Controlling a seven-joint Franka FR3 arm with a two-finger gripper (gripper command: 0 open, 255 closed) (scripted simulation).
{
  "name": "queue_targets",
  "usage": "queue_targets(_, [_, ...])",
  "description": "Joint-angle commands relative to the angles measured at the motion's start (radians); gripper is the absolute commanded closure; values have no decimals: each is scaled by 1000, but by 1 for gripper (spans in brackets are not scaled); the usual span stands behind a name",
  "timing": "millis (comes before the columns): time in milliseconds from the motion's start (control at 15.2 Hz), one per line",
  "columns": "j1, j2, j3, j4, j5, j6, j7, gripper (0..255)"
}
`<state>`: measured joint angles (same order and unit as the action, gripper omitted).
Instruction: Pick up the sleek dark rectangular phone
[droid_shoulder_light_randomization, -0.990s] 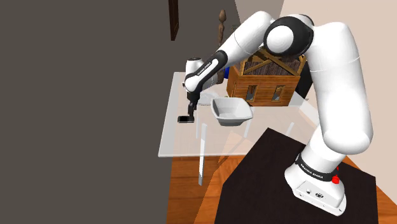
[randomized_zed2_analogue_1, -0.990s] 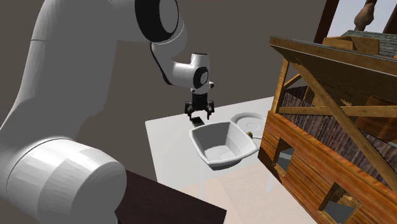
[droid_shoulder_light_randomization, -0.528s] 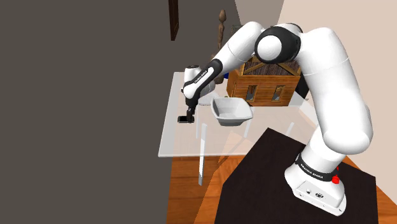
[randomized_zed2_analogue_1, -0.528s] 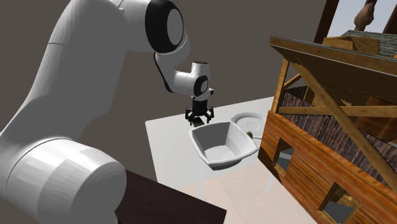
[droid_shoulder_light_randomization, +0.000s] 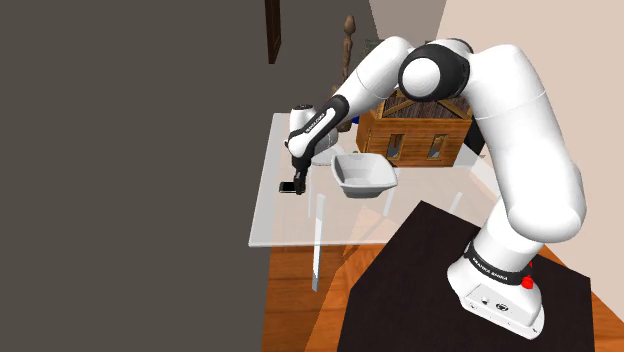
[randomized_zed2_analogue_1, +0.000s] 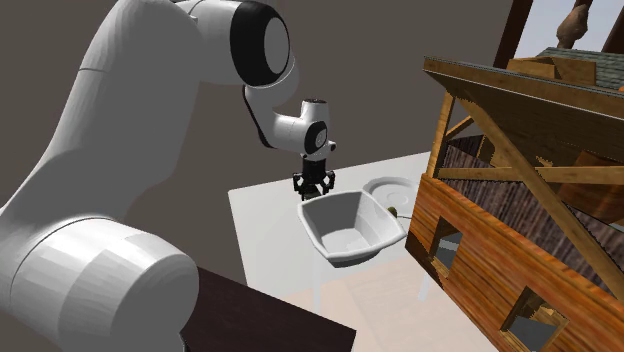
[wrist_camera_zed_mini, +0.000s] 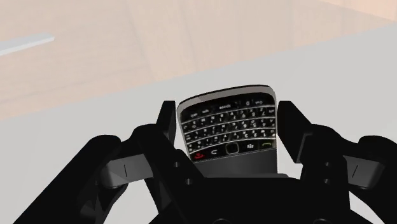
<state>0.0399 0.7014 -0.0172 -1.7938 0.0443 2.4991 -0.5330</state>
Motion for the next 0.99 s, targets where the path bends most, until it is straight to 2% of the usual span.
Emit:
queue_targets(0, [0,1,0,0,0,0,0,255])
queue_targets(198, [0,0,0,-1,0,1,0,255])
queue_targets(924, [2,-113,-3,-20,-4,-94,4,255])
